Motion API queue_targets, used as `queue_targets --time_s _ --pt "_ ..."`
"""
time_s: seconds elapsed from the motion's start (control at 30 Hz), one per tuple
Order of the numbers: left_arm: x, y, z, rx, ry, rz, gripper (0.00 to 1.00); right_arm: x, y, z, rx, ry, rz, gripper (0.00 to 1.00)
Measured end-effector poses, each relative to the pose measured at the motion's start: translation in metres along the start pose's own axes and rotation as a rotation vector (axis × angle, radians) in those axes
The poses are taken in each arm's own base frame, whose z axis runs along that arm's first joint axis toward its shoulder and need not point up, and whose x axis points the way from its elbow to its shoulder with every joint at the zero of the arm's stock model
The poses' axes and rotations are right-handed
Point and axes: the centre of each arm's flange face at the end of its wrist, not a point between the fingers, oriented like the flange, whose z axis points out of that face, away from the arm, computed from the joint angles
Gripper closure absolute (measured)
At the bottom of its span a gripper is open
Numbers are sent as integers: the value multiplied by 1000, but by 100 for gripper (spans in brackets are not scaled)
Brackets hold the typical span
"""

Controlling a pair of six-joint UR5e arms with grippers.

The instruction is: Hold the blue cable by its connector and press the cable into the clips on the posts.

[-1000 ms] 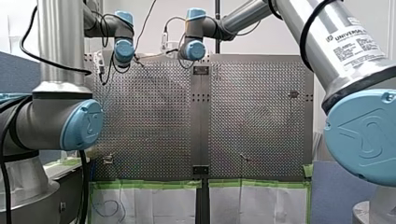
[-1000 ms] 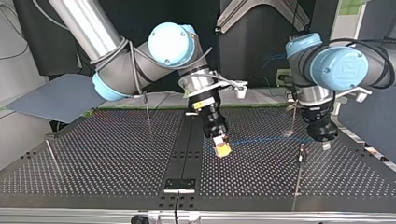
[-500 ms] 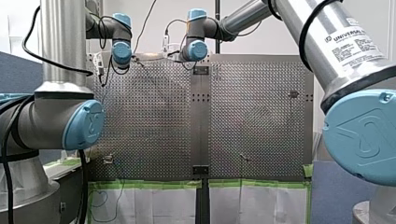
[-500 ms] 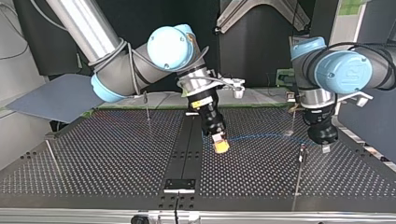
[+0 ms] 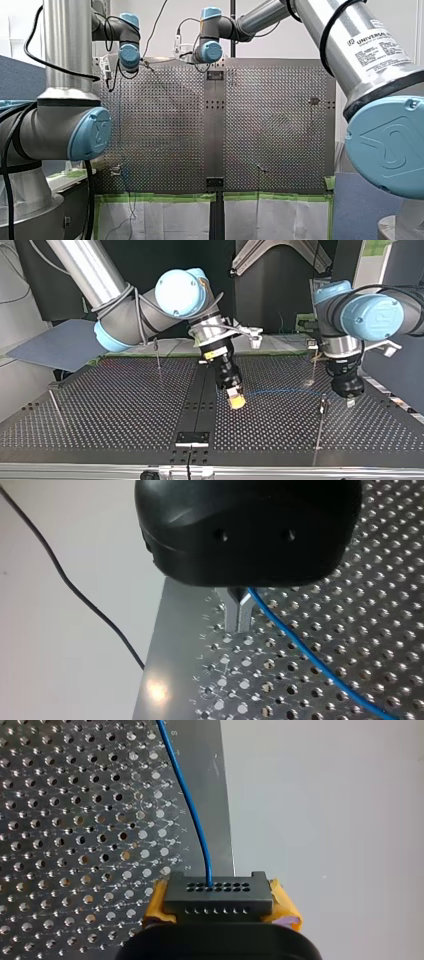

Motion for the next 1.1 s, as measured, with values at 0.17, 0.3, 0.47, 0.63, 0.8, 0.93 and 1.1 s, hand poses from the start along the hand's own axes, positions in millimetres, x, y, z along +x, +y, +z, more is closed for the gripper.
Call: queue_targets --time_s 0.17,0.3,0.47,0.63,0.8,0.93,1.1 --pt "-9 -4 7 29 -17 -23 100 -4 2 2 -2 -5 -1 100" --pt "-11 -6 12 34 -20 -26 100 -13 2 3 -3 -18 -2 100" --pt "-5 -4 20 29 -6 -23 100 -22 3 5 -3 -30 -3 100" --pt "-2 0 25 24 -3 -24 100 -25 7 7 -9 -31 -4 100" --pt "-1 2 32 34 -14 -39 100 -26 17 9 -24 -31 -7 100" --pt "5 2 42 53 -13 -52 100 -26 26 12 -34 -29 -9 100" --pt "2 -1 53 72 -42 -93 100 -26 40 16 -41 -26 -12 100"
